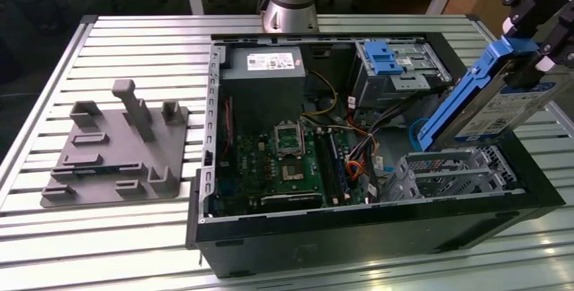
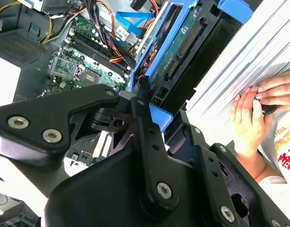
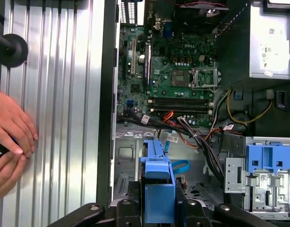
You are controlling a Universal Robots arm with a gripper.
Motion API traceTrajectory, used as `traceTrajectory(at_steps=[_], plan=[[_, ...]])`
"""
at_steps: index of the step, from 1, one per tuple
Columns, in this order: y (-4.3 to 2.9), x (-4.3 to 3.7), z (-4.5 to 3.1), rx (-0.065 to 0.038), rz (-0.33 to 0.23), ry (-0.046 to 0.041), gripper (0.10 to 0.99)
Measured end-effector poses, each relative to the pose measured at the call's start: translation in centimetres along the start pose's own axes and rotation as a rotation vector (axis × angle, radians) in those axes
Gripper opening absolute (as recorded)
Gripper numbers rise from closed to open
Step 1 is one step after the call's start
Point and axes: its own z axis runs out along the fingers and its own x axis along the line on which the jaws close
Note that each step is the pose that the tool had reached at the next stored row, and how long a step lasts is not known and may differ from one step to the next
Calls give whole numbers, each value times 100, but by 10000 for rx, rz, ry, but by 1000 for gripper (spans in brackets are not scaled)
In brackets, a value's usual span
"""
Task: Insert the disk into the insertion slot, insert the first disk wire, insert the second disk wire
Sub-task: 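Insert the disk into the insertion slot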
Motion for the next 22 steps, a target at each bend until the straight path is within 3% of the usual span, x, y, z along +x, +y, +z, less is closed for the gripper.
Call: traceTrajectory(at_steps=[22], plan=[[-20,2,133,0,0,1,361]])
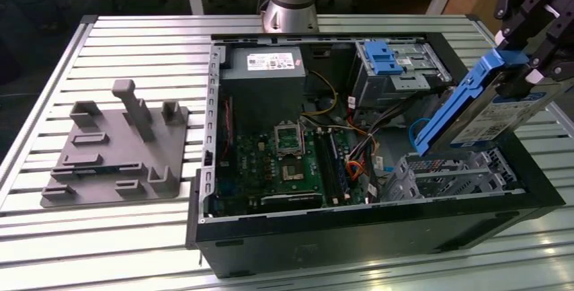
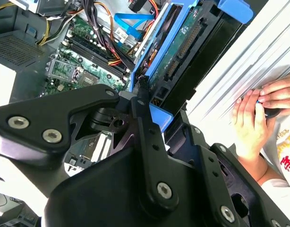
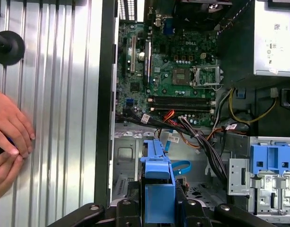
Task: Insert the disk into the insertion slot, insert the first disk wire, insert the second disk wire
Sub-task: 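Insert the disk into the insertion slot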
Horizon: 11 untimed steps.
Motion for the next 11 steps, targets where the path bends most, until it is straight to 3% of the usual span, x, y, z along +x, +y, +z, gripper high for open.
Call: traceTrajectory(at_steps=[11], plan=[[-3,2,47,0,0,0,361]])
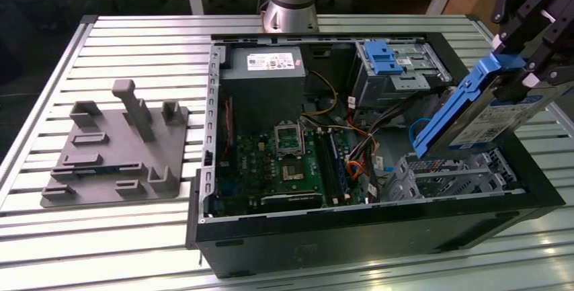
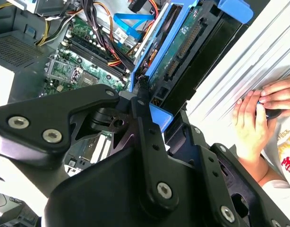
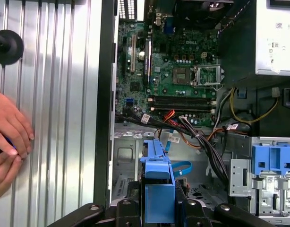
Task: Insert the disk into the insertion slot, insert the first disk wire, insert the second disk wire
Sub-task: 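Insert the disk into the insertion slot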
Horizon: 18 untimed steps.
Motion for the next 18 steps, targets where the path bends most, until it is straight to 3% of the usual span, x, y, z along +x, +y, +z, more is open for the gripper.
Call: traceTrajectory(at_steps=[18], plan=[[-8,12,81,1,0,0,361]])
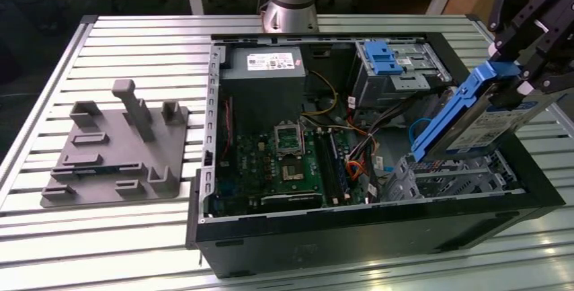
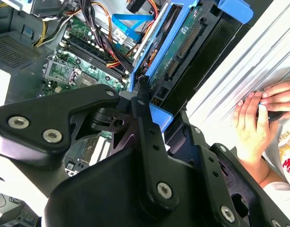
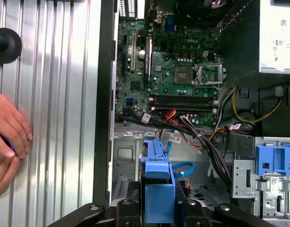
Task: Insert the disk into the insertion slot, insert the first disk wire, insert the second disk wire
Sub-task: 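Insert the disk into the insertion slot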
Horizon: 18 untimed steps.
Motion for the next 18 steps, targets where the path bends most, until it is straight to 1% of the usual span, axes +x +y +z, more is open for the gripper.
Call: traceTrajectory(at_steps=[18], plan=[[-6,14,89,-1,0,0,361]])
